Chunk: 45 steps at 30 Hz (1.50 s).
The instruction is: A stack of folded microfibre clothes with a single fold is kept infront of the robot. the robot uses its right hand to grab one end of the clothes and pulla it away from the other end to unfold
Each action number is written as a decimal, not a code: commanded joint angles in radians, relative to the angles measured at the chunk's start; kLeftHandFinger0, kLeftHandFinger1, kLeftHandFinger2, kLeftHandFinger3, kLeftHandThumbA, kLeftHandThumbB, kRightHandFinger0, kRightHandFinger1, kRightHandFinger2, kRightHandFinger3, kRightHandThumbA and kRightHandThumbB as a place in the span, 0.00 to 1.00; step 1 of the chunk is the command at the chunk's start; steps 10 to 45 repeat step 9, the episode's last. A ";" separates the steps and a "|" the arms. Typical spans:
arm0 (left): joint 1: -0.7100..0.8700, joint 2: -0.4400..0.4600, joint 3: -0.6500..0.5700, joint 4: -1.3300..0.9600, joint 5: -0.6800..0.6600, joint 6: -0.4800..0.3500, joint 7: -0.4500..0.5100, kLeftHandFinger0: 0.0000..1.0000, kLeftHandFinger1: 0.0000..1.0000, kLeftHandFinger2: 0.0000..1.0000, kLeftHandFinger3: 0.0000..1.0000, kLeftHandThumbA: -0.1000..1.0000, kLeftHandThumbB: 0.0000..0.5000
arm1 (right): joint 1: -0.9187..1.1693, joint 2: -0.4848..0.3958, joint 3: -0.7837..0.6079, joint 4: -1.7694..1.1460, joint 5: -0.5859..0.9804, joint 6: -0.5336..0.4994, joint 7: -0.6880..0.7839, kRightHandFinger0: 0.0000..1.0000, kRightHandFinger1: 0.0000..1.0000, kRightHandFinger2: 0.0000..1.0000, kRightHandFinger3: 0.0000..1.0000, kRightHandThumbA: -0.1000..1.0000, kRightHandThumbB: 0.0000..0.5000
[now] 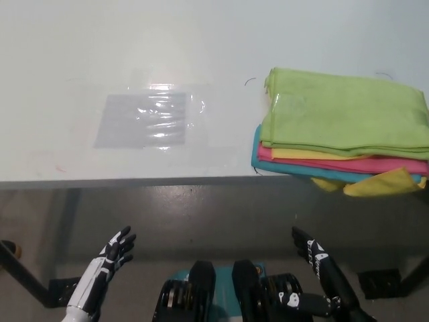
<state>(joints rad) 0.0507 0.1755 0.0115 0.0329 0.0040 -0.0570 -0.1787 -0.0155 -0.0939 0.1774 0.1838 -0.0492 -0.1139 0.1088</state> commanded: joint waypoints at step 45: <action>-0.019 0.008 0.000 -0.021 0.021 -0.005 0.017 1.00 1.00 1.00 1.00 1.00 0.45 | -0.013 0.002 -0.024 -0.025 0.028 -0.048 0.017 1.00 1.00 1.00 1.00 1.00 0.17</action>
